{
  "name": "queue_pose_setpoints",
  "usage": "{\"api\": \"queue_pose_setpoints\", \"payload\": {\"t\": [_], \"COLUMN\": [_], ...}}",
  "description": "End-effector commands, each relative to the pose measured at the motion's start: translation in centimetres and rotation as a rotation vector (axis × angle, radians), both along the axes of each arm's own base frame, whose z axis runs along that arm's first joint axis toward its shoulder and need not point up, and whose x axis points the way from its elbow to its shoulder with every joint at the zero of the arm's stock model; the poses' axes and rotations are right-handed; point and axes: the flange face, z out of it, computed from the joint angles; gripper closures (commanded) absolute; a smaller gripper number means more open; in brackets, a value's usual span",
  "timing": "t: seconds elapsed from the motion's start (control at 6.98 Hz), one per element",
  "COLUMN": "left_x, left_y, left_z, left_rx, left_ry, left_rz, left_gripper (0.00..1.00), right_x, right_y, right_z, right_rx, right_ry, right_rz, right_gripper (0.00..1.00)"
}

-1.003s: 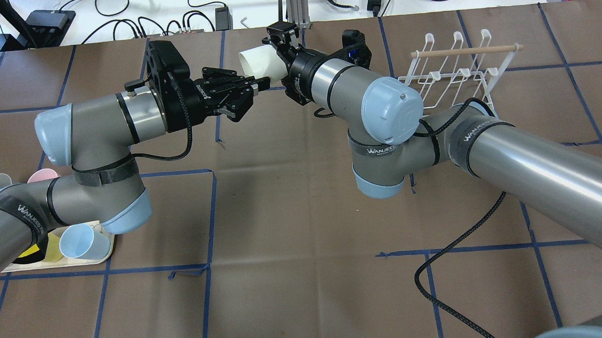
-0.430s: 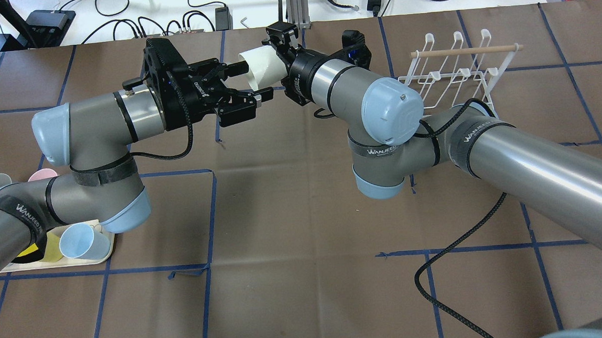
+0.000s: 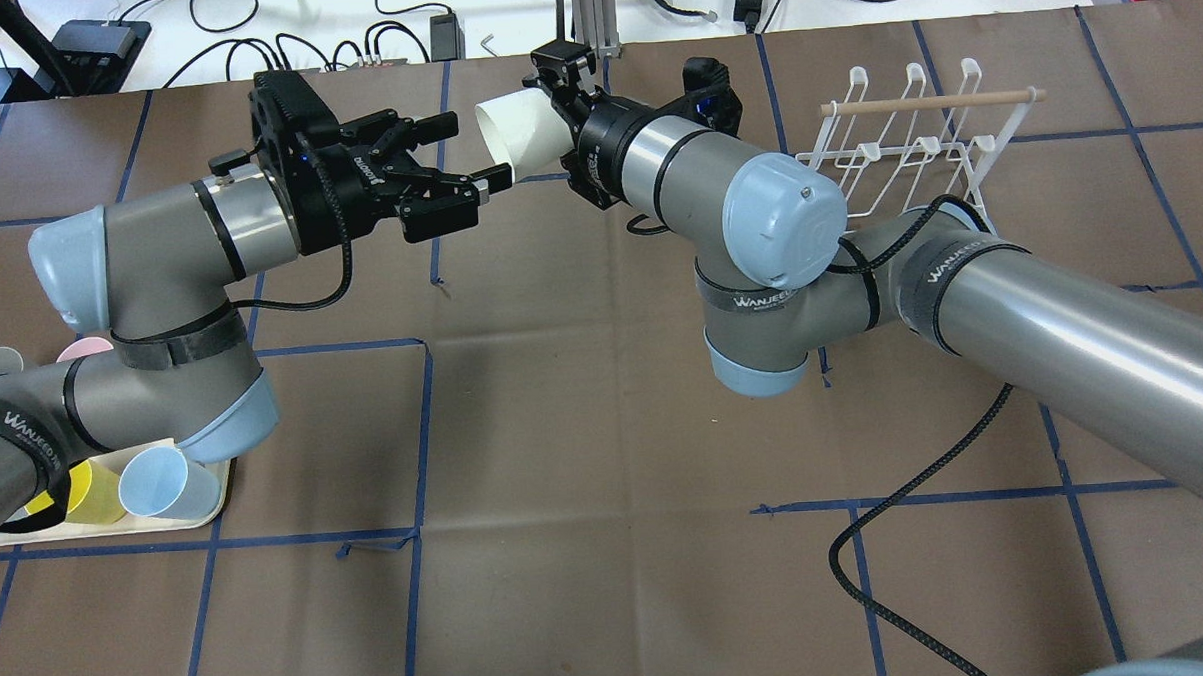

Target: Transfer IKEA cup to right arm and place on rack

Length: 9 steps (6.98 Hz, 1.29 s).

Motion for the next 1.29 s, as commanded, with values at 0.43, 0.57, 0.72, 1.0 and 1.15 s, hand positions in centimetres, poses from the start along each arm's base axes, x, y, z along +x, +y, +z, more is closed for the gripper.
{"api": "queue_pose_setpoints", "payload": {"t": [0.43,0.57,0.72,1.0,1.15], "left_x": [6.6,7.4,7.5,3.3,1.4], "left_y": [-2.2,-2.4,-2.4,-4.2,-4.8], "left_z": [1.0,1.7,3.5,9.2,11.8], "left_rx": [0.130,0.227,0.298,0.511,0.623], "left_ry": [-0.165,-0.259,-0.320,-0.518,-0.633], "left_rz": [0.308,0.403,0.444,0.547,0.580], "left_gripper": [0.01,0.01,0.01,0.01,0.01], "right_x": [-5.6,-6.8,-8.4,-14.6,-18.0], "right_y": [-3.8,-4.7,-5.6,-8.1,-9.0], "right_z": [0.8,0.8,1.2,0.9,1.4], "right_rx": [-0.092,-0.157,-0.253,-0.364,-0.439], "right_ry": [0.108,0.224,0.374,0.652,0.811], "right_rz": [-0.024,0.007,0.041,0.039,0.054], "right_gripper": [0.75,0.77,0.83,0.86,0.86]}}
